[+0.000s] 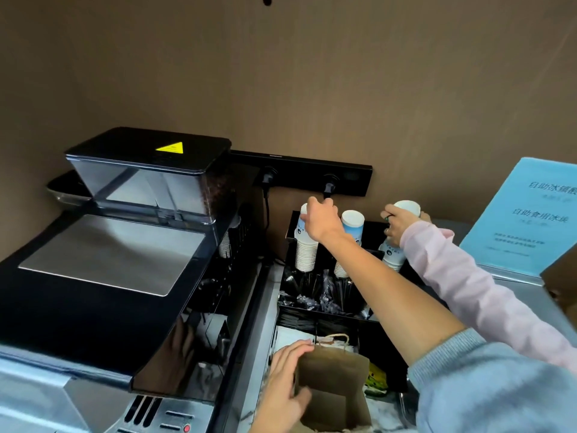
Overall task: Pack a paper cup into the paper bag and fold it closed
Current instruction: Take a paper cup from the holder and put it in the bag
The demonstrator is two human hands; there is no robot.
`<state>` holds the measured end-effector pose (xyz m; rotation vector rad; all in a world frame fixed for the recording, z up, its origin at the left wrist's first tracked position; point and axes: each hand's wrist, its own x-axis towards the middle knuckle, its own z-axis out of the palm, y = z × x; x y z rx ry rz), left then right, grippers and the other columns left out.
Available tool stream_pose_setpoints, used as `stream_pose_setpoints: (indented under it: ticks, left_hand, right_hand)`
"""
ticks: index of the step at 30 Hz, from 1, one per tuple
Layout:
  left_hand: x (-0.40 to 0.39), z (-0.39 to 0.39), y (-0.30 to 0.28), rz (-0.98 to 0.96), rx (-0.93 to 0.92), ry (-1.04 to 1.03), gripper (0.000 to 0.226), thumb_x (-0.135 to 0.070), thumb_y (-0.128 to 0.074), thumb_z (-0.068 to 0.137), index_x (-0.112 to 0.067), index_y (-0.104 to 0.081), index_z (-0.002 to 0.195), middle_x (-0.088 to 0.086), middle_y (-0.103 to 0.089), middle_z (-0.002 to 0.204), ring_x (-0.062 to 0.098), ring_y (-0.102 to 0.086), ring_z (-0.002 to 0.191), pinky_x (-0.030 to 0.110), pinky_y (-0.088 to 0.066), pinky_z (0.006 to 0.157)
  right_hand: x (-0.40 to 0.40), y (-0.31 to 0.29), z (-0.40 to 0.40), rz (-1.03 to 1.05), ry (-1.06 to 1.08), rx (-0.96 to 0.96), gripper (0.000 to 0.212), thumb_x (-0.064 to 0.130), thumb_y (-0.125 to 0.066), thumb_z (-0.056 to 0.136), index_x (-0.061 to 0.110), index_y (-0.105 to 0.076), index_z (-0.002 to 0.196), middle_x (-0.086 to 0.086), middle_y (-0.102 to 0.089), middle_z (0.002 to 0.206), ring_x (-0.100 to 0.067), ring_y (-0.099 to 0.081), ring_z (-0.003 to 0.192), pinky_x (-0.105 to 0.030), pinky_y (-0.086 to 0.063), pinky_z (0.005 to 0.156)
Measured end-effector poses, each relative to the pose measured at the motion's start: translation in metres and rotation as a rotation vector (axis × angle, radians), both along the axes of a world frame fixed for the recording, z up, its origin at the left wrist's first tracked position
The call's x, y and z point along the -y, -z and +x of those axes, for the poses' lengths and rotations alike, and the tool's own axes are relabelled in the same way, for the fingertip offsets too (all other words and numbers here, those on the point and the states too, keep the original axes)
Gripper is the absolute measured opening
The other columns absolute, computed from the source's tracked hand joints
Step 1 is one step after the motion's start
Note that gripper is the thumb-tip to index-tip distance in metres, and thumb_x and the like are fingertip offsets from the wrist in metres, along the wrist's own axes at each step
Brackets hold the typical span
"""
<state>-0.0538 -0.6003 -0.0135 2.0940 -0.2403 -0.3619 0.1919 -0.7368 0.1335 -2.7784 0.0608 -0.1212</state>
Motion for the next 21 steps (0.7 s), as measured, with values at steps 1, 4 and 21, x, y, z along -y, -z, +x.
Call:
stream_pose_setpoints:
  ticks: [1, 4, 21]
  left_hand:
    - [-0.001, 0.000, 0.000, 0.001, 0.005, 0.002, 0.074, -0.006, -0.064, 0.077, -0.052, -0.039, 0.130, -0.027, -0.035, 0.147, -0.008, -0.026, 0.142, 0.034, -0.019, 0.127]
    - [-0.003, 0.000, 0.000, -0.007, 0.012, 0.013, 0.073, -0.008, -0.062, 0.075, -0.050, -0.040, 0.131, -0.028, -0.036, 0.147, -0.010, -0.024, 0.142, 0.033, -0.020, 0.126]
    - [-0.002, 0.000, 0.010, -0.028, -0.028, 0.020, 0.075, -0.013, -0.057, 0.073, -0.060, -0.039, 0.129, -0.031, -0.032, 0.144, -0.017, -0.024, 0.137, 0.021, -0.021, 0.116]
  right_hand:
    - [0.001, -0.002, 0.001, 0.017, 0.001, 0.008, 0.030, 0.025, -0.051, 0.101, 0.004, -0.047, 0.122, -0.025, -0.042, 0.129, -0.045, -0.043, 0.119, -0.051, -0.045, 0.093]
    - [0.002, -0.011, 0.003, 0.059, -0.006, 0.061, 0.027, 0.024, -0.053, 0.100, 0.003, -0.048, 0.117, -0.026, -0.044, 0.126, -0.047, -0.047, 0.115, -0.049, -0.046, 0.091]
    - [0.019, -0.076, -0.084, 0.841, -0.145, 0.420, 0.031, 0.028, -0.061, 0.094, 0.035, -0.061, 0.124, -0.003, -0.064, 0.114, -0.016, -0.066, 0.099, -0.036, -0.057, 0.093]
